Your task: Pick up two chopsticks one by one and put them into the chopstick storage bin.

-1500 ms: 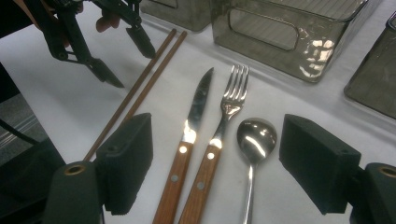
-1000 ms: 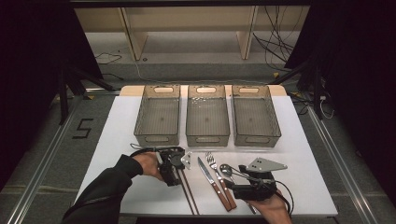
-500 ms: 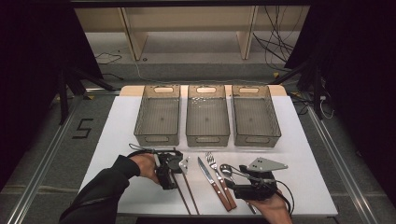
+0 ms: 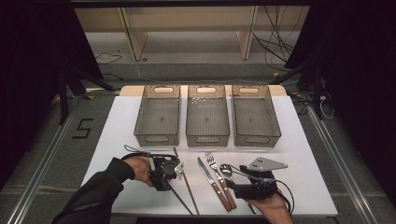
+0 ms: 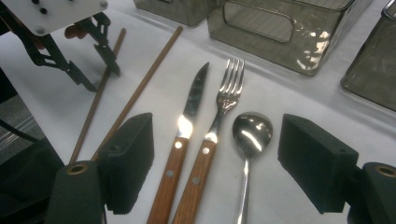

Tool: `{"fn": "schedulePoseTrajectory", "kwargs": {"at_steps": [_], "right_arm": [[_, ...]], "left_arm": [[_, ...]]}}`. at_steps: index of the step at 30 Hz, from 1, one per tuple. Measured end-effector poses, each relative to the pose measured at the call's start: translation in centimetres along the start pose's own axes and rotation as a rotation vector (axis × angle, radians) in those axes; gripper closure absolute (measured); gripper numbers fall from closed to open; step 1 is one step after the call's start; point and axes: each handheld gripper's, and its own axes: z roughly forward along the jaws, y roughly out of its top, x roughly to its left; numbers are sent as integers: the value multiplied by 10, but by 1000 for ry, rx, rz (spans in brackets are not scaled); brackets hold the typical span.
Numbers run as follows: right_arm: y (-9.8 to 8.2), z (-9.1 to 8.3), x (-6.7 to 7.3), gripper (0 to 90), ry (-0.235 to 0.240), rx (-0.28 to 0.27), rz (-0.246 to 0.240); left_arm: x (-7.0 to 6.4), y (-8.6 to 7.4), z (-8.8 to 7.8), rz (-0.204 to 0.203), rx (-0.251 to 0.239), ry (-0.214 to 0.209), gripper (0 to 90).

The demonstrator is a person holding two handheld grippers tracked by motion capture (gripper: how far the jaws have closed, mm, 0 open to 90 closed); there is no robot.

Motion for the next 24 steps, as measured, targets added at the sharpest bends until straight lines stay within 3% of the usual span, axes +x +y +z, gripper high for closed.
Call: {"fn": "schedulePoseTrajectory", "kwargs": {"at_steps": [9, 12, 14, 20, 24], "right_arm": [[0, 2, 0, 279, 1, 7, 1], [0, 2, 0, 279, 2, 12, 2], [0, 2, -1, 279, 2, 13, 4], [0, 3, -2, 279, 3, 15, 5], [-1, 3, -2, 279, 2, 16, 8]], "left_arm": [[-10, -13, -2, 8, 0, -14, 749], [-13, -16, -2, 19, 0, -16, 766], [-14, -16, -3, 49, 13, -8, 771], [-18, -17, -2, 51, 4, -17, 832], [-18, -18, -3, 76, 11, -14, 838]]}}
